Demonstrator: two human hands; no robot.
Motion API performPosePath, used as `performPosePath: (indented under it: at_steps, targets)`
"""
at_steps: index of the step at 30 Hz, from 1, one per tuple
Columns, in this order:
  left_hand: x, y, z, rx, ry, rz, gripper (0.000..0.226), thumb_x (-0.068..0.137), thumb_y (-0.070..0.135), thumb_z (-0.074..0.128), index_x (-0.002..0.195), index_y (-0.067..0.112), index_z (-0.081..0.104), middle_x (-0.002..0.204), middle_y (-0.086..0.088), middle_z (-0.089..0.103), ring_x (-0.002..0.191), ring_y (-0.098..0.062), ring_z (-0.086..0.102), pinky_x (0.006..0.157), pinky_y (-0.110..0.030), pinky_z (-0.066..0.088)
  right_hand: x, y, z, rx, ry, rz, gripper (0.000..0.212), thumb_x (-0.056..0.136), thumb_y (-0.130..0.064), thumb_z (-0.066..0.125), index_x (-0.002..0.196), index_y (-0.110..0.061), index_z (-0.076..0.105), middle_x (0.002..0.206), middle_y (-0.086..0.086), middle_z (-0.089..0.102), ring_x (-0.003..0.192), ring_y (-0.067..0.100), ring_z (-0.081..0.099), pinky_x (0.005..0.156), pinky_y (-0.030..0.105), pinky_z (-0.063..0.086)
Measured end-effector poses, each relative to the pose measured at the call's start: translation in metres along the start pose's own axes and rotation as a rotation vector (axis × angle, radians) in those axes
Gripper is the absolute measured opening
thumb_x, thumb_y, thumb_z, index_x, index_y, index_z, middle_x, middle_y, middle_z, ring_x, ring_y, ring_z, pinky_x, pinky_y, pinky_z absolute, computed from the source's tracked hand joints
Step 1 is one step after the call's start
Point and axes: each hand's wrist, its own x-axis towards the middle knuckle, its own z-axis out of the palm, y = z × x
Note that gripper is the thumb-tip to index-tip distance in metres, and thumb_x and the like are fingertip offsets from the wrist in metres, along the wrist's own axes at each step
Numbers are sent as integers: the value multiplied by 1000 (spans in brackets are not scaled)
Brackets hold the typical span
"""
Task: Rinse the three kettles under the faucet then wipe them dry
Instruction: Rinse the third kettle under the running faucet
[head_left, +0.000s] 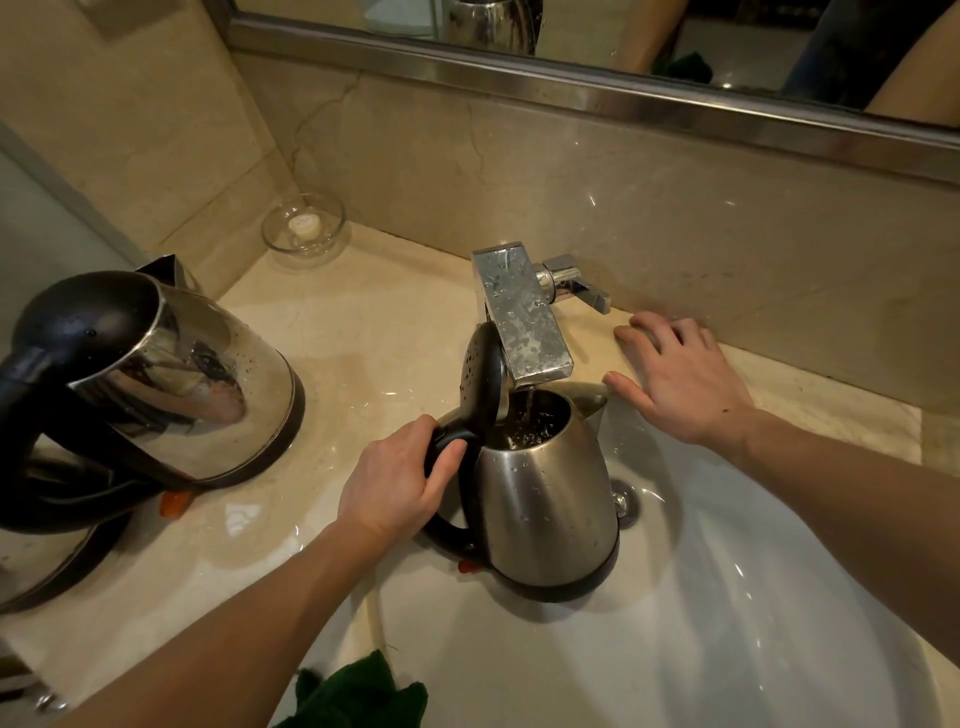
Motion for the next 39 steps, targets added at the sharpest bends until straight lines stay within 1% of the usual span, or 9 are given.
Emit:
performPosePath:
  at_steps: [3, 5, 8, 16, 21, 30, 34, 37, 39]
  targets:
    - [0, 0, 0, 3, -4, -2, 59, 90, 64, 19, 102, 17, 54, 83, 4, 59, 71, -13, 55, 65, -27, 48, 0, 0, 0, -2, 0, -3, 64, 93, -66, 18, 134, -22, 42, 142, 6, 41, 111, 33, 44, 98, 47, 38]
    - [1, -1, 1, 8, 3, 4, 56, 92, 63, 23, 101, 17, 54, 81, 4, 58, 69, -13, 55, 63, -27, 47, 0, 0, 0, -1, -2, -4, 64, 93, -66, 19, 133, -22, 42, 141, 6, 42, 111, 33, 44, 98, 47, 38]
    - [1, -3, 1, 15, 11, 8, 58, 87, 65, 21, 98, 18, 54, 78, 5, 57, 66, -13, 54, 61, -28, 46, 0, 0, 1, 7, 10, -5, 64, 93, -66, 20, 132, -21, 44, 139, 6, 44, 109, 34, 45, 96, 47, 39]
    - [2, -4, 2, 11, 18, 11, 61, 85, 66, 18, 98, 18, 54, 78, 5, 58, 66, -14, 54, 62, -33, 49, 0, 0, 1, 6, 29, -8, 63, 93, -65, 21, 131, -21, 45, 137, 7, 45, 107, 34, 46, 95, 47, 39]
    - [1, -4, 2, 23, 5, 6, 63, 84, 67, 16, 99, 18, 53, 79, 5, 57, 67, -13, 54, 63, -31, 49, 0, 0, 1, 4, 24, -10, 63, 93, -65, 21, 131, -21, 44, 138, 6, 43, 108, 34, 45, 96, 47, 39]
    - [2, -6, 3, 25, -1, -4, 61, 86, 67, 17, 99, 19, 53, 79, 5, 58, 67, -13, 55, 63, -34, 51, 0, 1, 1, 2, 18, -6, 64, 93, -66, 20, 133, -22, 43, 140, 6, 42, 110, 33, 45, 98, 47, 38]
    - [2, -5, 3, 12, -6, 2, 58, 87, 65, 22, 100, 18, 54, 79, 5, 58, 67, -12, 54, 62, -31, 49, 1, 1, 2, -1, 14, -8, 63, 93, -66, 21, 134, -22, 42, 141, 5, 41, 111, 32, 44, 98, 46, 37]
    - [1, -5, 3, 19, -3, 9, 52, 89, 60, 25, 98, 18, 53, 78, 6, 56, 66, -12, 53, 59, -24, 42, 0, 1, 2, -2, 23, -12, 63, 93, -65, 21, 132, -22, 44, 139, 6, 43, 109, 32, 44, 96, 46, 37]
    - [1, -4, 3, 22, 4, 13, 54, 88, 63, 24, 97, 18, 53, 77, 6, 56, 65, -11, 52, 58, -23, 40, 0, 1, 2, -3, 23, -14, 62, 93, -65, 21, 132, -22, 43, 139, 5, 43, 109, 32, 44, 95, 46, 37]
